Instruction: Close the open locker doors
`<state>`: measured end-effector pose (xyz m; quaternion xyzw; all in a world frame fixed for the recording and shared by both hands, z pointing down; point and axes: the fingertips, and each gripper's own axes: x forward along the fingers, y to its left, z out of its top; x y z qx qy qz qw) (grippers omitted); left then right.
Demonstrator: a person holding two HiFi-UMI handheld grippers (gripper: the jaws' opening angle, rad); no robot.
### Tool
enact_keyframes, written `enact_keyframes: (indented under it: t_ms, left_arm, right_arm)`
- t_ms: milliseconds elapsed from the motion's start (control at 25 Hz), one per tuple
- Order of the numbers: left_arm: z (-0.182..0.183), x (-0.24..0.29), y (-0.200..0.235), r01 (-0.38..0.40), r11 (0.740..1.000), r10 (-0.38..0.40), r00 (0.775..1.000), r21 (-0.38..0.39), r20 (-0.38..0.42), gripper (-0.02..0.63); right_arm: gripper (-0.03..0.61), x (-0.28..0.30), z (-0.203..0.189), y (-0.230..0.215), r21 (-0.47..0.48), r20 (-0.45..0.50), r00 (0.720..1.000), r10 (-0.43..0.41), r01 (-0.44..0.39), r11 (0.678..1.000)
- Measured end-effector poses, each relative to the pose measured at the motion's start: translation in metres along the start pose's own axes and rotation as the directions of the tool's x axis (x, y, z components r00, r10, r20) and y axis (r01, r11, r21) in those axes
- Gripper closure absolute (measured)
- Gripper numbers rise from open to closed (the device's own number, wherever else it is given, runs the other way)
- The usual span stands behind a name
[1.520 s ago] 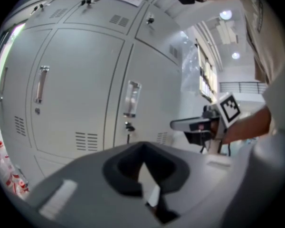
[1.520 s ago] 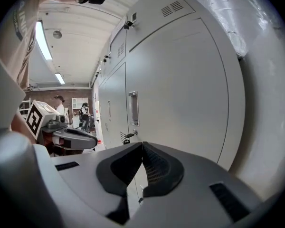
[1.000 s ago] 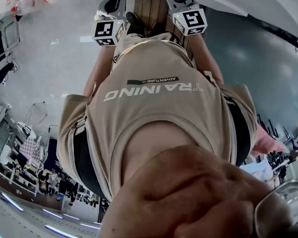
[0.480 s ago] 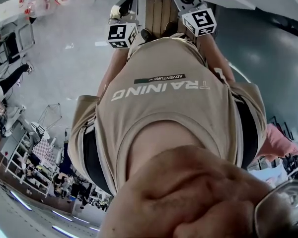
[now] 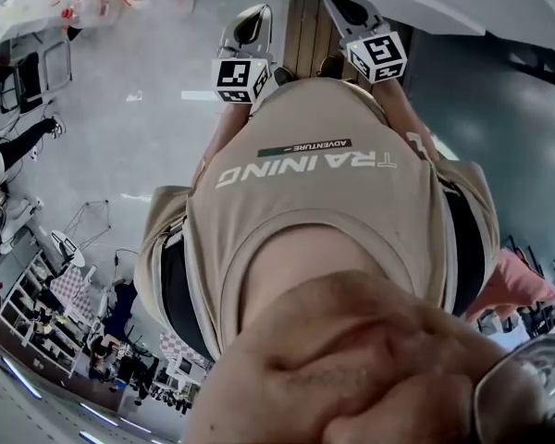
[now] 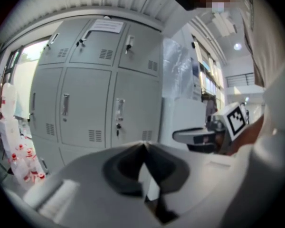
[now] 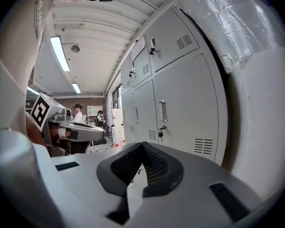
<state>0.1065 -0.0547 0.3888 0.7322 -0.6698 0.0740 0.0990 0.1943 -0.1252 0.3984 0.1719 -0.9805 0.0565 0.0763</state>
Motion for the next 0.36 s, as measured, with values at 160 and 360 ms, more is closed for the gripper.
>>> enact_keyframes:
  t_ms: [160, 360]
  left_arm:
    - [-0.007, -0.007, 0.003, 0.0, 1.0, 0.0, 1.0, -0.018, 0.003, 0.615]
    - [0.003, -0.015, 0.019, -0.013, 1.0, 0.014, 0.999, -0.022, 0.033, 0.615]
  right_arm:
    - [0.565, -0.003, -0.006, 0.007, 0.02, 0.003, 1.0, -0.006, 0.006, 1.0]
    - [0.565, 0.001, 0.007, 0.017, -0.029, 0.015, 1.0, -0.001, 0.001, 1.0]
